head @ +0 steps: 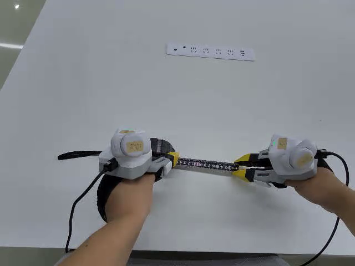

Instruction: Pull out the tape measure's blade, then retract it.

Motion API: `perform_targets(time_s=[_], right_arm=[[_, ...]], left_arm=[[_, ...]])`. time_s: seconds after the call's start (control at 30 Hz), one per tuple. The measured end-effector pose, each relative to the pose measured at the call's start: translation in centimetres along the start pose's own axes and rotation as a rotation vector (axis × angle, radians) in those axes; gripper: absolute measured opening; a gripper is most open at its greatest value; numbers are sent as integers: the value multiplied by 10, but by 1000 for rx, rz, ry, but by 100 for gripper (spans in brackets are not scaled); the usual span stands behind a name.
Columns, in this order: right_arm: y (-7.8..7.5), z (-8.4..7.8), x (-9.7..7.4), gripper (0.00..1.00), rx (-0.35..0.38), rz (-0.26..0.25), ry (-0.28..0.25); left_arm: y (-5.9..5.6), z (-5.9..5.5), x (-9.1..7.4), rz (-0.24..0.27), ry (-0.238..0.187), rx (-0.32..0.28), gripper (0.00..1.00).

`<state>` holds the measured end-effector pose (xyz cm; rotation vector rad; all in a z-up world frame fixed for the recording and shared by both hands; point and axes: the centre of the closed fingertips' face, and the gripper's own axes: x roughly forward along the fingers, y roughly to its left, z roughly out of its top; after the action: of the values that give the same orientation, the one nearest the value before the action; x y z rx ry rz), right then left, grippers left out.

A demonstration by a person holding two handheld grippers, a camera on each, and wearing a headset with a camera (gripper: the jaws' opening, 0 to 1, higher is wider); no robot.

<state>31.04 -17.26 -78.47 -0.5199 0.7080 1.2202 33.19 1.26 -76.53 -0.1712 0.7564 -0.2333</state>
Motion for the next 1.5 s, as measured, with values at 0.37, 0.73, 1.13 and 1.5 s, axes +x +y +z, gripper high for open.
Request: perform_targets(time_s=[0.37, 0.73, 1.13, 1.5], right_arm=[[3, 11, 10, 9, 1, 9, -21], [7, 23, 22, 9, 3, 21, -38], [11, 35, 33, 9, 8, 30, -57], [16, 46, 43, 9, 21, 38, -71]], left_arm=[[0, 0, 0, 1, 2, 1, 58], [0, 0, 0, 0, 1, 1, 58], [0, 0, 0, 0, 3, 0, 58], [0, 0, 0, -1, 5, -1, 58]])
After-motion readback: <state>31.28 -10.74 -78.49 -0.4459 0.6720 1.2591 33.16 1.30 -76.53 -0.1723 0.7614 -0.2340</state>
